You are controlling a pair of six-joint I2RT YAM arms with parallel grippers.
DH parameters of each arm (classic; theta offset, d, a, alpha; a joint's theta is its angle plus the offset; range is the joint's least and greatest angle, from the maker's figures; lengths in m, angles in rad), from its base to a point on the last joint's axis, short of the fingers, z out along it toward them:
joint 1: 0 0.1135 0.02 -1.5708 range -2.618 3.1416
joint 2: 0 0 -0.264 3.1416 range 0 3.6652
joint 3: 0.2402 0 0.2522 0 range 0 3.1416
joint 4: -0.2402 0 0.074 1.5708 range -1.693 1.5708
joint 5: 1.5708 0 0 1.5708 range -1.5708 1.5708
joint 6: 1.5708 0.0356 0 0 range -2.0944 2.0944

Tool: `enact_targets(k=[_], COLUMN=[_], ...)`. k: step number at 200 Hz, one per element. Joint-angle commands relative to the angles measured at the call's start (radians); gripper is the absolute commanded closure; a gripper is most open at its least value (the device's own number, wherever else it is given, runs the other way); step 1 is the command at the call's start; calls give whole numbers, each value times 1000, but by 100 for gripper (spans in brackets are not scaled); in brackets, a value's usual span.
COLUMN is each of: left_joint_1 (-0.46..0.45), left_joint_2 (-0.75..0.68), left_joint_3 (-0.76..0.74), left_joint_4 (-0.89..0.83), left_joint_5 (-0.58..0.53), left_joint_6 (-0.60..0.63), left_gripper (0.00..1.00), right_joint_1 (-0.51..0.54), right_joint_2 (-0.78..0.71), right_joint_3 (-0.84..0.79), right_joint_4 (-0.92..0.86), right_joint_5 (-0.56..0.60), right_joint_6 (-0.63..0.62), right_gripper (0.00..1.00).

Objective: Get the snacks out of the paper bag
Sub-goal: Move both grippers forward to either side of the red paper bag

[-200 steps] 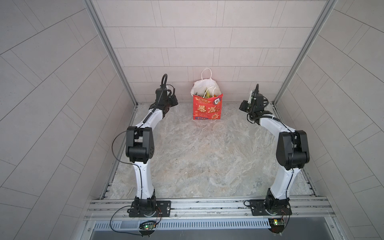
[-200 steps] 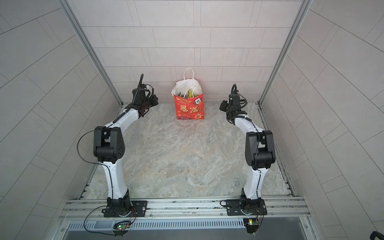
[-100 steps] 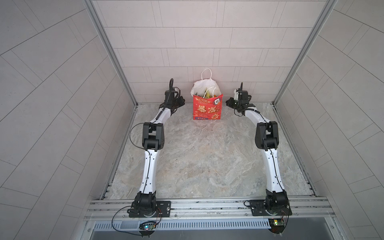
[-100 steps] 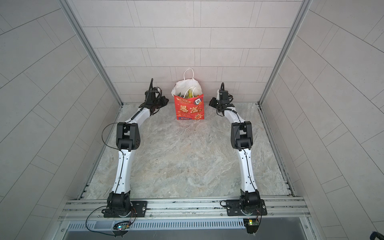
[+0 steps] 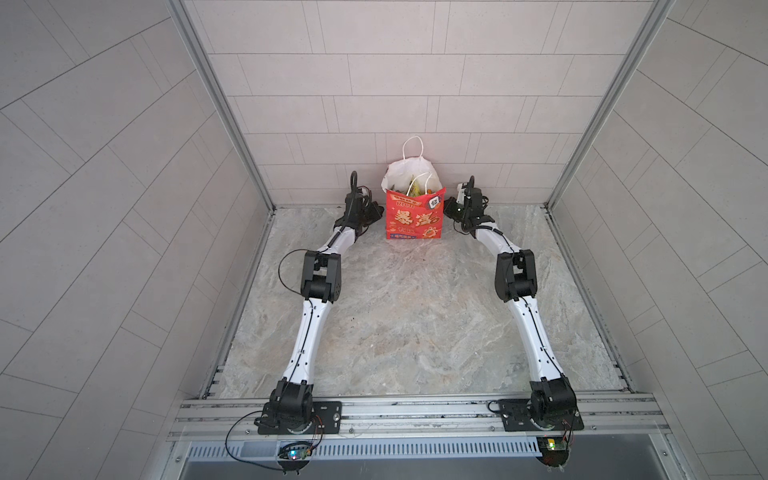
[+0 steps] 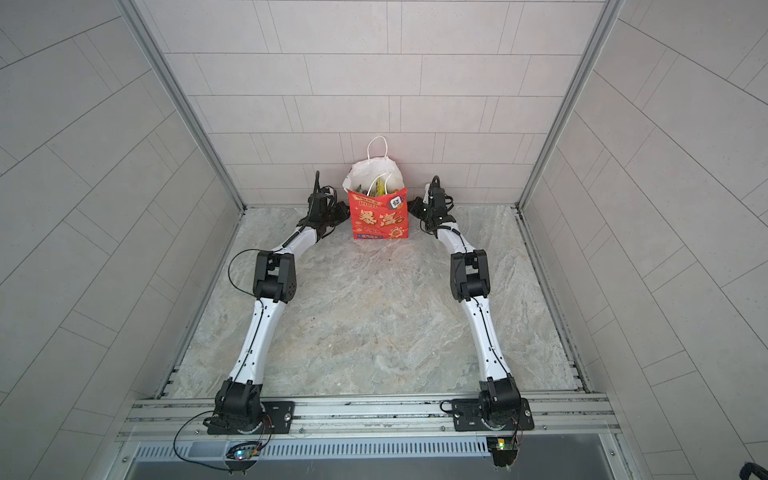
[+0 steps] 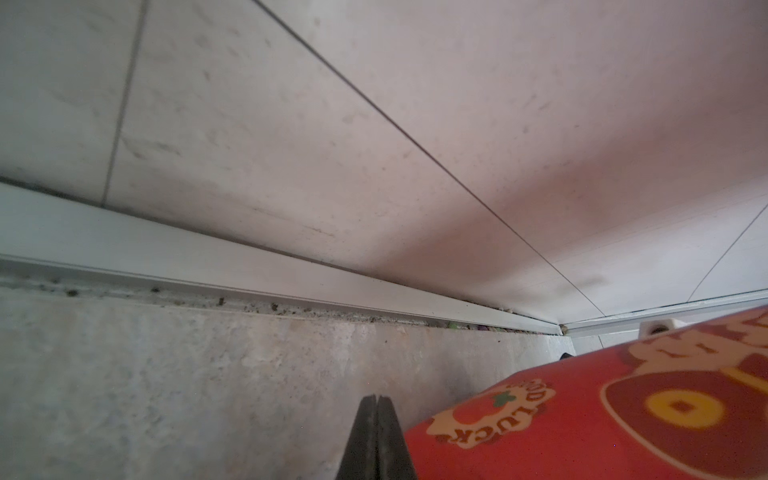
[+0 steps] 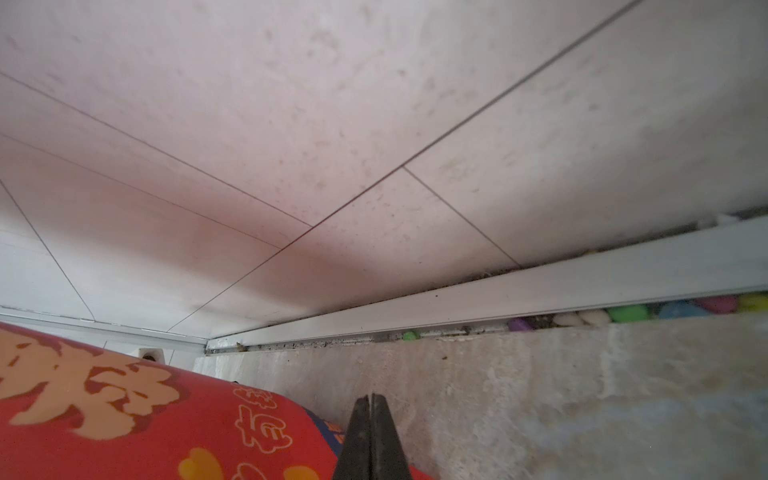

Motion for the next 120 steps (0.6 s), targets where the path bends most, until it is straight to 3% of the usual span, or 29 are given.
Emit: enact_targets(k=[1,65,120], left_joint_1=[-3,-26,-43], left_joint_2=[13,-31,-201], left_joint_3=[32,-20,-306], left_joint_4=[67,85,173], left_joint_5=[35,132,146], left_joint_6=[-38,-16,38], left_gripper=[100,100,100], right_joint_1=[22,39,39], right_joint_2=[19,-14,-177], right_joint_3=[19,-31,-315], right_joint_4=[60,89,223], right_joint_5=[-38,-136,-154], right_joint_6=[40,49,54], right_gripper=[100,100,100])
